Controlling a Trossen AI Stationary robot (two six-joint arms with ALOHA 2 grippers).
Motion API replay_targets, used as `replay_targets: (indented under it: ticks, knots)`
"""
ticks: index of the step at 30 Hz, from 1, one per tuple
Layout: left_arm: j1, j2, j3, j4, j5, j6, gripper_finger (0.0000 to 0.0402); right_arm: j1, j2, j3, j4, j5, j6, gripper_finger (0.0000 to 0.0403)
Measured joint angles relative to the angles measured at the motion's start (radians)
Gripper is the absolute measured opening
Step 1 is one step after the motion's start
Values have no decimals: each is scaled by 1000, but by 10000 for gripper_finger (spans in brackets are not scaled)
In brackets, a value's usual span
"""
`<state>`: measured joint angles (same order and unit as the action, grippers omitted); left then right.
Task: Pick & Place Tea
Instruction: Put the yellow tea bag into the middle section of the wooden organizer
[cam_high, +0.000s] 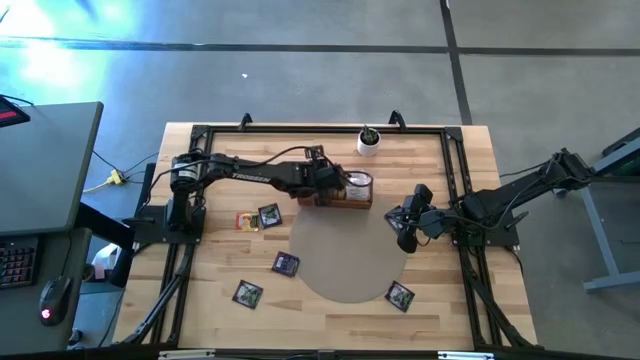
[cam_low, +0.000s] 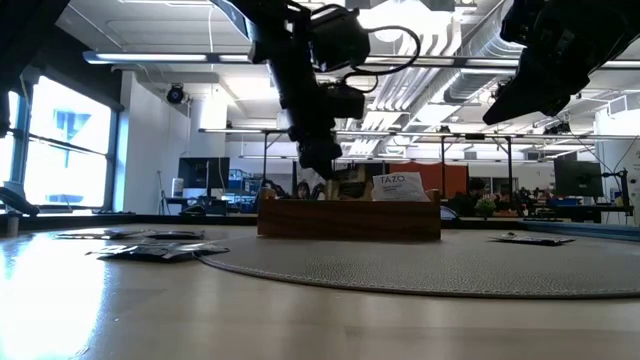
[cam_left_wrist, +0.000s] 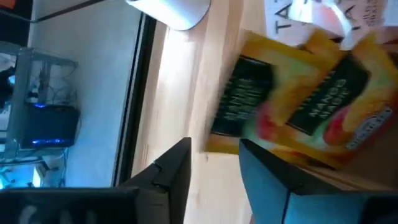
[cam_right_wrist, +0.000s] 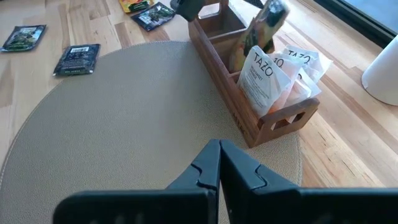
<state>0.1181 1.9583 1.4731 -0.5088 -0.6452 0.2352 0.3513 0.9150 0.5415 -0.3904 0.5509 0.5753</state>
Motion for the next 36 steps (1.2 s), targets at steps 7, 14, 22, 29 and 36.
replay_targets:
  ticks: [7, 14, 22, 29, 36]
  knots:
    - [-7, -14, 28, -60, 180, -75, 138, 0, 0, 0, 0, 0, -1, 2]
    - [-45, -14, 107, -175, 172, -89, 138, 0, 0, 0, 0, 2, -16, 4]
    - [-61, -15, 369, -611, 81, -253, 138, 0, 0, 0, 10, 5, -16, 7]
    - [-61, -29, 580, -1032, 180, -466, 138, 0, 4, 0, 165, 12, -149, 3]
    - [-81, -205, 575, -1048, 204, -537, 138, -68, 113, 1, 484, -71, -299, 2]
